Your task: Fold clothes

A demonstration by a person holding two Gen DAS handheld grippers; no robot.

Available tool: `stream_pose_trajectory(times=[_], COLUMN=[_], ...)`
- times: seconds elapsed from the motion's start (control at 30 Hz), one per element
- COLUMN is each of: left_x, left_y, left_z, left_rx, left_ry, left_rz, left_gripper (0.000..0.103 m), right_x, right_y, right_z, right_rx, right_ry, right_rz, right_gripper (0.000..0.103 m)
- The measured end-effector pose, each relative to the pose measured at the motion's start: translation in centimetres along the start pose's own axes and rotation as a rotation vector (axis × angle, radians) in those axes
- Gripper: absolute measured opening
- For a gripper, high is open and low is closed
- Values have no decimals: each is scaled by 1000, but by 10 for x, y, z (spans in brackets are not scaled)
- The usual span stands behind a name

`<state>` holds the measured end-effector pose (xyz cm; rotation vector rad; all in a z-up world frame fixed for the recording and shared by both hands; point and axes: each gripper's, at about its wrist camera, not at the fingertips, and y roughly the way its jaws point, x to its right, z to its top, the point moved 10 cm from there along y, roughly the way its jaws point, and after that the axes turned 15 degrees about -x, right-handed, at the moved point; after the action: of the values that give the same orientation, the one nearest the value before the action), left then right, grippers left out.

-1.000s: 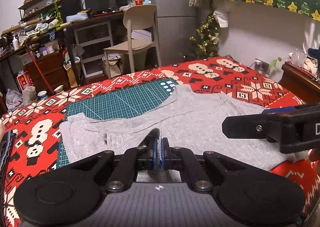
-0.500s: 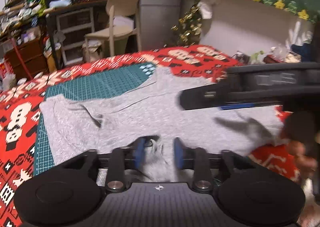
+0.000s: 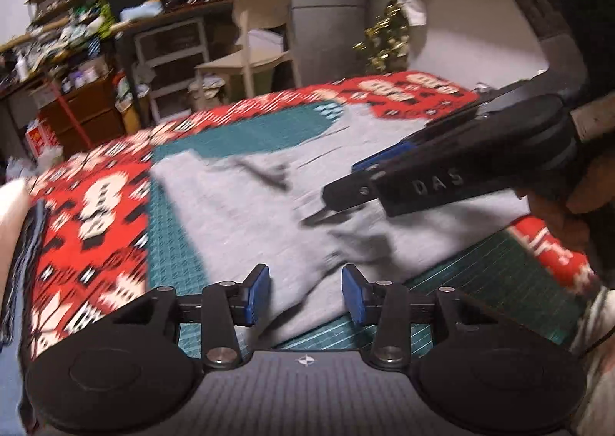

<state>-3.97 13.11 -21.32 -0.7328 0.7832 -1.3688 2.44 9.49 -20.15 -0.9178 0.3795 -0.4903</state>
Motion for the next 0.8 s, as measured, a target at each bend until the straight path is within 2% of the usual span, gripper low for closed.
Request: stream_pose_trajectory(times=[0.1,0.17,0.23,0.33,0.4,0.57,0.67,0.73,0.8], left_x=[-14,-19,-23,-25,-25,-26,-28,-29,-29], left_y=[5,8,9,9,9,7,7,7,7], left_z=[-6,-10,-11,-13,-14,-15,-15,-16,-16], left_rx=[-17,-26,-23,-18,-15,-14,-12,-11,-13], left_ry=[-30,-67,-90,-92,-87,-81,-95,-98,-100], left_rz=[0,-28,-48,-48,-46,-41,-53,-57,-52], left_gripper=[41,41,40,36,36,36,36,35,30], right_x=[-16,-19,-16,1,16,51,53,60,70], right_y=[15,24,33,38,34,20,21,24,26], right_z=[3,4,5,8,9,3,3,6,9], right_rx=[-27,-37,-53,-50,-37,-5,3,-1,4], right_ry=[-80,-67,-31,19,81,229,234,250,296], right_rz=[-40,-25,-20,-85,-114,-132,-82,-95,-94], right_gripper=[34,34,34,27,27,31,41,41,41])
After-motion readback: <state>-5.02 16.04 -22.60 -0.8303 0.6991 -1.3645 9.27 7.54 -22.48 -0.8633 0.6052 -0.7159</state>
